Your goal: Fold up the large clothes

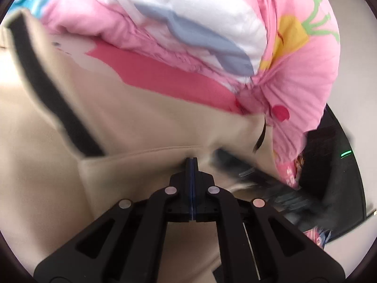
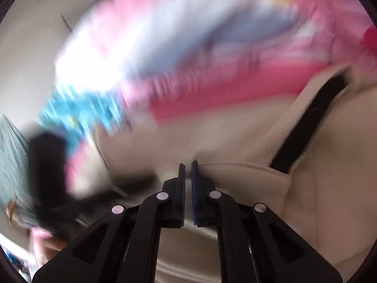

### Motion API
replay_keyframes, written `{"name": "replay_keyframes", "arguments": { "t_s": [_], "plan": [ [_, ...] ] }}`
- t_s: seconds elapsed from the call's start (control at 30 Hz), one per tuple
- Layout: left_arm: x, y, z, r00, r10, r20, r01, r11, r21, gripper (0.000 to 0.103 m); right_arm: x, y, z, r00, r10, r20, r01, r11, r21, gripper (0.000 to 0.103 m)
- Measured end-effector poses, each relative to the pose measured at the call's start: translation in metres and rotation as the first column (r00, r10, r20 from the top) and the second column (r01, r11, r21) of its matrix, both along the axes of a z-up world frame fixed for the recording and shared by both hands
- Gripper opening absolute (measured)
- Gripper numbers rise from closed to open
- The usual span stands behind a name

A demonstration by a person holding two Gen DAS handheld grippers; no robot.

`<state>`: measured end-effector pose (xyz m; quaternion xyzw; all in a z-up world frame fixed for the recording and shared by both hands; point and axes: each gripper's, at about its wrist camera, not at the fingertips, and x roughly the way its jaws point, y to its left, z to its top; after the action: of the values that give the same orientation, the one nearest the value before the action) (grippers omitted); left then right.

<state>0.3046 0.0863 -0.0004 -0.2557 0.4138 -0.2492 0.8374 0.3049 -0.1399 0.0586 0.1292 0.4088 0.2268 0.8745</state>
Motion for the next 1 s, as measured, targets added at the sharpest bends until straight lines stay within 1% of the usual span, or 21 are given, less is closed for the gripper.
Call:
{"name": "replay_keyframes", "arguments": {
  "t_s": [0.07, 0.13, 0.2, 0.27, 0.3, 0.33, 0.37, 0.4, 0.43, 0.47, 0.5, 0.53, 0.57, 0.63, 0.7, 0.73, 0.77, 0.83, 0.87, 0.93, 1.0],
  "plan": [
    [-0.005, 0.006, 0.018, 0.999, 0.012, 0.037, -0.01, 0.998, -0.063, 0.002, -0.001, -0.003, 0.004, 1.0, 0.0, 0.006, 0.0, 1.0, 0.022, 0.006],
    [0.005, 0.003, 0.031, 0.998, 0.046, 0.052, -0.045, 0.999, -0.023, 0.002, 0.0, -0.005, 0.001, 1.0, 0.0, 0.009, 0.0, 1.0, 0.025, 0.006],
    [0.027, 0.0, 0.025, 0.999, 0.038, -0.009, -0.038, 0.999, -0.036, 0.002, -0.003, -0.008, 0.002, 1.0, 0.001, 0.016, -0.001, 1.0, 0.008, 0.006],
    [0.048, 0.008, -0.002, 0.989, 0.076, -0.128, -0.083, 0.995, -0.055, 0.002, 0.001, -0.004, -0.002, 1.0, 0.002, 0.019, -0.002, 1.0, 0.004, 0.006],
    [0.054, 0.021, -0.018, 0.982, 0.085, -0.167, -0.109, 0.984, -0.138, 0.003, 0.001, -0.003, -0.002, 1.0, 0.006, 0.014, -0.006, 1.0, 0.006, 0.006],
    [0.054, 0.036, -0.027, 0.977, 0.107, -0.183, -0.149, 0.961, -0.234, 0.003, 0.002, -0.002, -0.002, 1.0, 0.01, 0.011, -0.011, 1.0, 0.008, 0.005],
    [0.051, 0.049, -0.029, 0.97, 0.151, -0.189, -0.202, 0.934, -0.295, 0.003, 0.003, 0.0, -0.003, 1.0, 0.012, 0.011, -0.012, 1.0, 0.007, 0.005],
    [0.044, 0.068, -0.023, 0.94, 0.298, -0.164, -0.33, 0.918, -0.22, 0.002, 0.002, -0.002, -0.002, 1.0, 0.01, 0.013, -0.01, 1.0, 0.001, 0.005],
    [0.037, 0.087, -0.02, 0.899, 0.42, -0.119, -0.435, 0.888, -0.147, 0.003, 0.0, -0.008, -0.001, 1.0, 0.011, 0.014, -0.011, 1.0, 0.003, 0.005],
    [0.033, 0.103, -0.024, 0.874, 0.469, -0.126, -0.485, 0.857, -0.174, 0.003, 0.0, -0.008, -0.002, 1.0, 0.013, 0.012, -0.013, 1.0, 0.005, 0.005],
    [0.032, 0.125, -0.038, 0.861, 0.47, -0.195, -0.508, 0.814, -0.281, 0.003, 0.0, -0.007, -0.002, 1.0, 0.017, 0.012, -0.018, 1.0, 0.006, 0.004],
    [0.029, 0.135, -0.041, 0.847, 0.487, -0.212, -0.531, 0.788, -0.313, 0.003, 0.0, -0.007, -0.002, 1.0, 0.019, 0.01, -0.019, 1.0, 0.002, 0.003],
    [0.028, 0.136, -0.035, 0.84, 0.512, -0.182, -0.543, 0.799, -0.258, 0.003, -0.001, -0.006, -0.002, 1.0, 0.019, 0.011, -0.019, 1.0, 0.0, 0.003],
    [0.031, 0.121, -0.023, 0.846, 0.517, -0.127, -0.531, 0.839, -0.119, 0.003, -0.001, -0.006, -0.001, 1.0, 0.018, 0.01, -0.018, 1.0, 0.001, 0.003],
    [0.023, 0.107, -0.005, 0.841, 0.537, -0.075, -0.541, 0.839, -0.055, 0.002, -0.001, -0.007, -0.002, 1.0, 0.014, 0.009, -0.014, 1.0, 0.003, 0.003],
    [0.014, 0.096, 0.008, 0.854, 0.521, -0.009, -0.521, 0.853, -0.04, 0.002, 0.001, -0.006, -0.002, 1.0, 0.013, 0.007, -0.013, 1.0, 0.002, 0.003],
    [0.007, 0.08, 0.021, 0.883, 0.466, 0.063, -0.465, 0.885, -0.023, 0.002, 0.001, -0.005, -0.002, 1.0, 0.012, 0.009, -0.012, 1.0, -0.003, 0.003],
    [0.004, 0.054, 0.03, 0.929, 0.353, 0.111, -0.353, 0.935, -0.02, 0.002, 0.0, -0.004, -0.001, 1.0, 0.011, 0.013, -0.011, 1.0, -0.015, 0.003],
    [0.007, 0.038, 0.026, 0.952, 0.291, 0.09, -0.292, 0.956, -0.003, 0.002, 0.0, -0.003, -0.001, 1.0, 0.011, 0.013, -0.011, 1.0, -0.017, 0.003],
    [0.02, 0.025, 0.001, 0.963, 0.271, 0.004, -0.27, 0.959, 0.083, 0.002, 0.0, -0.004, 0.0, 1.0, 0.012, 0.01, -0.011, 1.0, -0.009, 0.003],
    [0.021, 0.032, -0.015, 0.962, 0.273, -0.016, -0.272, 0.962, 0.038, 0.002, 0.0, -0.008, 0.003, 1.0, 0.013, 0.006, -0.013, 1.0, 0.025, 0.003]
  ]
}}
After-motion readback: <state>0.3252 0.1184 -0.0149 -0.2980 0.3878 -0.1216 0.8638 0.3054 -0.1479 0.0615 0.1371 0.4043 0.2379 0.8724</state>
